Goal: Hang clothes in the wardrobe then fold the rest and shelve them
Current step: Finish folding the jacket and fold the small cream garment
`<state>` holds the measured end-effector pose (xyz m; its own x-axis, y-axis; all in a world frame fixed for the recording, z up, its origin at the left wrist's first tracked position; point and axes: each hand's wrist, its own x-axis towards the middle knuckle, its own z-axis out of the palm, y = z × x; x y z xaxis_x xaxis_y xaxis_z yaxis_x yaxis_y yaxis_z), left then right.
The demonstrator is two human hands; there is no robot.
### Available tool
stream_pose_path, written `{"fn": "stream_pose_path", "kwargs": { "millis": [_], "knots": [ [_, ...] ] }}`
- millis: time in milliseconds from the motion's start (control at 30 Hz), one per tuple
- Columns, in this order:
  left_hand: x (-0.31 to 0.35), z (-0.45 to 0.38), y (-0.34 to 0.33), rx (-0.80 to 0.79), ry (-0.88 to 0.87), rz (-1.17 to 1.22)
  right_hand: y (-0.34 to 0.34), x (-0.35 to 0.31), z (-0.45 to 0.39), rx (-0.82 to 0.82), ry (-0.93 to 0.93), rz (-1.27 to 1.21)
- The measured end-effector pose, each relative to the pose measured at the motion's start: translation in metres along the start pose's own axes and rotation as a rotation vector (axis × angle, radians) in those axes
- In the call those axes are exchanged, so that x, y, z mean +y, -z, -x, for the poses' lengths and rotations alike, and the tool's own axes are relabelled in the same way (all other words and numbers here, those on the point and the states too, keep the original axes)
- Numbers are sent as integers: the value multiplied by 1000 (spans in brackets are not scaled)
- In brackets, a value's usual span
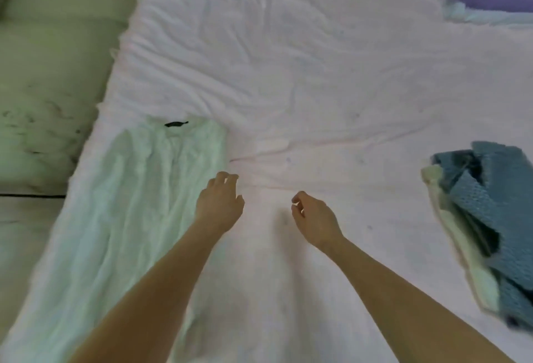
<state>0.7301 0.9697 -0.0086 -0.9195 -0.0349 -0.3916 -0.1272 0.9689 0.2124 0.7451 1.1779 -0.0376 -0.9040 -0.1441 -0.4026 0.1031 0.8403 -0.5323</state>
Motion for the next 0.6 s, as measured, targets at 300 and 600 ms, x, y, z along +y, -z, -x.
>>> {"fn": "stream_pose_path", "kwargs": {
  "millis": [300,600],
  "knots": [
    [-146,1,-14,-145,56,370,-140,-119,-59,-151,-375,-364],
    [-157,30,-69,-193,-13,283,-158,-136,-30,-184,-354,-756]
  ]
}}
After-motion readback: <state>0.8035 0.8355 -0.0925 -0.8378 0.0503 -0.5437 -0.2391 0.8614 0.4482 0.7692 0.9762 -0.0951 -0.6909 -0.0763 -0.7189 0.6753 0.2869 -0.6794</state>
